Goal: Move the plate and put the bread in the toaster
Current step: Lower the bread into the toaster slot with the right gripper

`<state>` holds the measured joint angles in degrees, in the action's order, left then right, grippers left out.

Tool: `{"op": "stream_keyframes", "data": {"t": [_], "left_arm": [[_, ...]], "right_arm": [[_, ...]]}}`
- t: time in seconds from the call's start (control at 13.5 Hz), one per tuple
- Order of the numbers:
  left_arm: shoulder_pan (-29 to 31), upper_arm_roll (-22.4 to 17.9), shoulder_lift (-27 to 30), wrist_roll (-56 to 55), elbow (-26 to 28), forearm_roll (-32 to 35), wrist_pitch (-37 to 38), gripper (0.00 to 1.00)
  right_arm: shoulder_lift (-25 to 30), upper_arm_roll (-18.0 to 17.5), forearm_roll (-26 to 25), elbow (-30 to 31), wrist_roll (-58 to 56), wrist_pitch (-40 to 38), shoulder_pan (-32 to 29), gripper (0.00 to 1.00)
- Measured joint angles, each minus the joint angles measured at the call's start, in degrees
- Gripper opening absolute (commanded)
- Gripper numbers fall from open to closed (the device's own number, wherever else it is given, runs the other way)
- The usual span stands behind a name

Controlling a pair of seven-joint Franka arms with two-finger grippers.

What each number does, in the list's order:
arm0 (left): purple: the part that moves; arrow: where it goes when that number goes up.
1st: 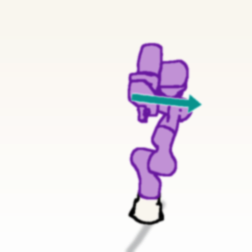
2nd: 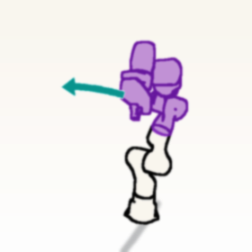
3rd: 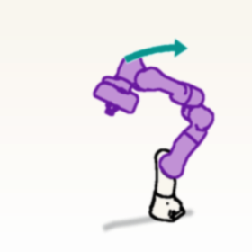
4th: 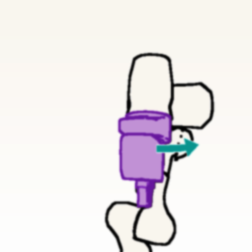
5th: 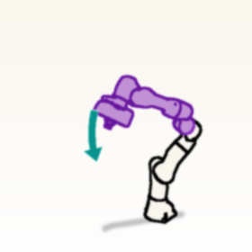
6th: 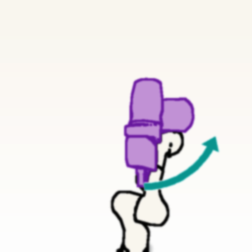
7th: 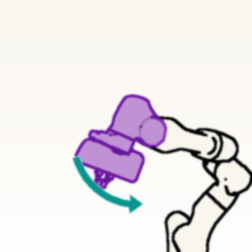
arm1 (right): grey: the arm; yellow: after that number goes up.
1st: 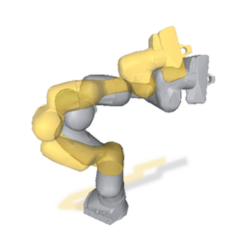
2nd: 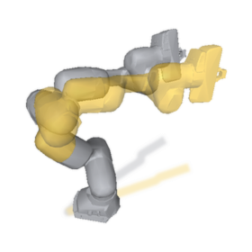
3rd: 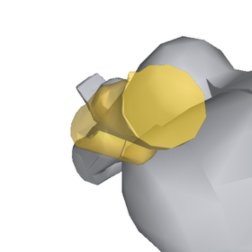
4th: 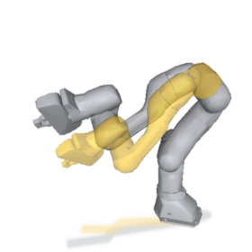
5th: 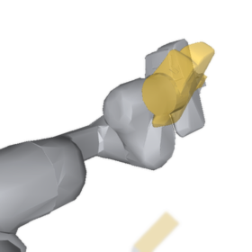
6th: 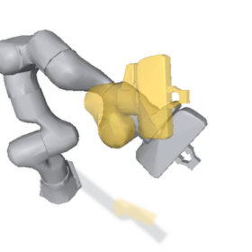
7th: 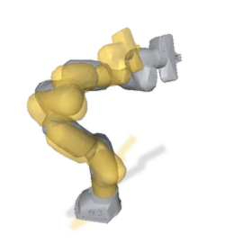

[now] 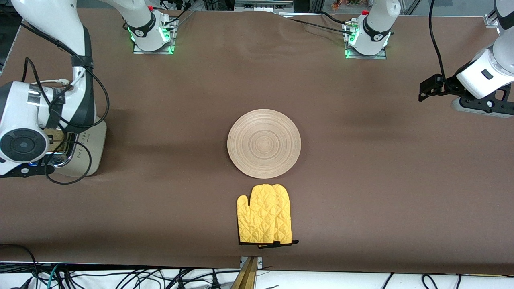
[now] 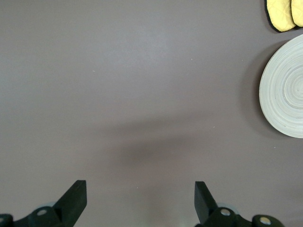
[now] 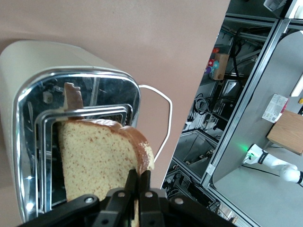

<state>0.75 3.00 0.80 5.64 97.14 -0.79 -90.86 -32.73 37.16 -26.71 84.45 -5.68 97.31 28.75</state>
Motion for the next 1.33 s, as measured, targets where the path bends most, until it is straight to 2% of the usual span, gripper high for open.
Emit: {"op": "stream_keyframes", "data": {"t": [0.44,1.33], "left_arm": [[-0.01,0.0,0.0,0.0,0.0,0.0,0.03,1.0],[-0.01,0.0,0.0,0.0,0.0,0.0,0.04,1.0]], "right_arm": [[-1.11,-0.11,0.0,0.21,3.63,0.34,2.2,0.0],[0.34,0.37,0.3,0.38,3.69,2.59,2.37,0.0]]}}
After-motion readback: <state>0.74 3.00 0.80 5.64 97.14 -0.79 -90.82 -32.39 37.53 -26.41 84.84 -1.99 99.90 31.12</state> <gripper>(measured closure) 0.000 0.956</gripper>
